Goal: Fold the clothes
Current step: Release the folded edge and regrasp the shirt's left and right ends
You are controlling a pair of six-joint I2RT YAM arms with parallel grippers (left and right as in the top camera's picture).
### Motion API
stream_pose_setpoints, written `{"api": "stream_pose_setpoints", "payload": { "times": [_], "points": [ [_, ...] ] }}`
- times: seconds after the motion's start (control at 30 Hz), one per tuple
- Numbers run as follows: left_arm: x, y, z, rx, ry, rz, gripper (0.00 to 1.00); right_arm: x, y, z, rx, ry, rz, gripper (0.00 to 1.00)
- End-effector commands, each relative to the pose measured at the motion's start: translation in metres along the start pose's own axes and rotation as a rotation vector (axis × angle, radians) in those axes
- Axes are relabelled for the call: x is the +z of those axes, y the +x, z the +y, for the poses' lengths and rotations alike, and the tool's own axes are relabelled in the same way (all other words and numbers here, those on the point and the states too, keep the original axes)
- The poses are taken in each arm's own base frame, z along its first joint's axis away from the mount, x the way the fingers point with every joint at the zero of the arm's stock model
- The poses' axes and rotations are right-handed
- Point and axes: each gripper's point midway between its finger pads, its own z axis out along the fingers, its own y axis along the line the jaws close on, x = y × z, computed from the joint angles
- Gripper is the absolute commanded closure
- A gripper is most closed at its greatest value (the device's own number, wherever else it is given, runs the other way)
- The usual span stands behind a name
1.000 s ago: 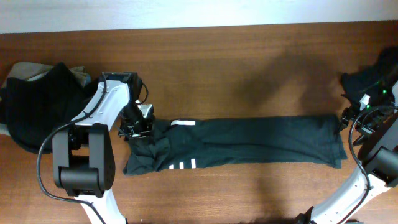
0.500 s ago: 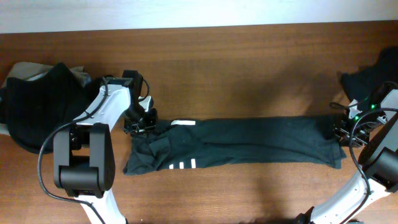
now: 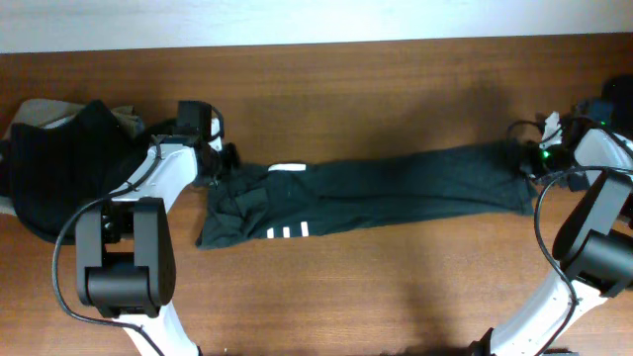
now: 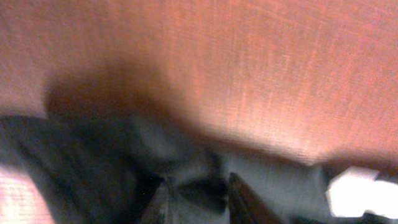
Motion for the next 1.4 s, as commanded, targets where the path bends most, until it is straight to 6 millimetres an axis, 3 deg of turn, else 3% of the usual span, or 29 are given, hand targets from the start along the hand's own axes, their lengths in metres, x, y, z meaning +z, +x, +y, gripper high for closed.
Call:
{"api": "stream_pose_setpoints", "payload": {
  "times": [0.0,0.07,0.13,0.2,0.23,0.3,0.4,0.53,0.7,0.73,0.8,0.83,0.9,1.0,1.07,1.17,1.33,1.37],
  "points": [
    [-0.004,-0.038,-0.001,-0.034,0.007,-0.159,0.63,0.022,-0.002,0.017,0.007,-0.002,-0.008,0.63],
    [-0.006,-0.050,-0.006,-0.035,0.028,-0.205,0.63,0.022,-0.006,0.023,-0.019,-0.005,-0.021,0.59],
    [-0.011,-0.048,-0.021,-0.027,0.116,-0.175,0.62,0.010,-0.009,0.022,-0.088,-0.002,-0.001,0.51],
    [-0.036,-0.053,-0.034,-0.027,0.180,-0.159,0.53,-0.010,-0.015,0.017,-0.181,0.001,0.015,0.46],
    [-0.063,-0.057,-0.036,-0.028,0.174,-0.180,0.46,-0.022,-0.023,0.011,-0.183,0.011,0.008,0.39],
    [-0.092,-0.058,-0.037,-0.029,0.178,-0.208,0.41,-0.025,-0.026,0.007,-0.238,0.015,0.001,0.32],
    [-0.121,-0.045,-0.038,-0.033,0.172,-0.194,0.39,-0.017,-0.015,0.003,-0.313,0.024,0.032,0.31],
    [-0.120,-0.023,-0.031,-0.053,0.142,-0.110,0.39,0.000,-0.002,0.003,-0.307,0.006,0.076,0.32],
    [-0.119,-0.019,-0.030,-0.057,0.137,-0.094,0.39,0.017,0.014,0.011,-0.297,-0.063,0.106,0.33],
    [-0.119,-0.019,-0.030,-0.057,0.137,-0.091,0.39,0.017,0.015,0.012,-0.295,-0.070,0.109,0.46],
    [-0.119,-0.017,-0.029,-0.059,0.135,-0.086,0.39,0.016,0.019,0.016,-0.289,-0.091,0.122,0.86],
    [-0.119,-0.017,-0.029,-0.059,0.134,-0.084,0.39,0.015,0.023,0.016,-0.279,-0.094,0.138,0.96],
    [-0.119,-0.017,-0.029,-0.059,0.134,-0.083,0.39,0.007,0.023,0.018,-0.261,-0.093,0.143,0.96],
    [-0.118,-0.014,-0.028,-0.061,0.130,-0.072,0.38,-0.031,0.010,0.024,-0.273,-0.077,0.103,0.96],
    [-0.118,-0.013,-0.028,-0.062,0.129,-0.068,0.38,-0.053,0.014,0.037,-0.286,-0.081,0.104,0.96],
    [-0.118,-0.012,-0.028,-0.059,0.128,-0.066,0.38,-0.066,0.029,0.073,-0.309,-0.098,0.150,0.96],
    [-0.118,-0.010,-0.023,-0.056,0.104,-0.059,0.38,-0.067,0.068,0.145,-0.392,-0.124,0.273,0.96],
    [-0.117,-0.009,-0.023,-0.057,0.100,-0.057,0.38,-0.065,0.079,0.168,-0.414,-0.132,0.297,0.96]
  ]
}}
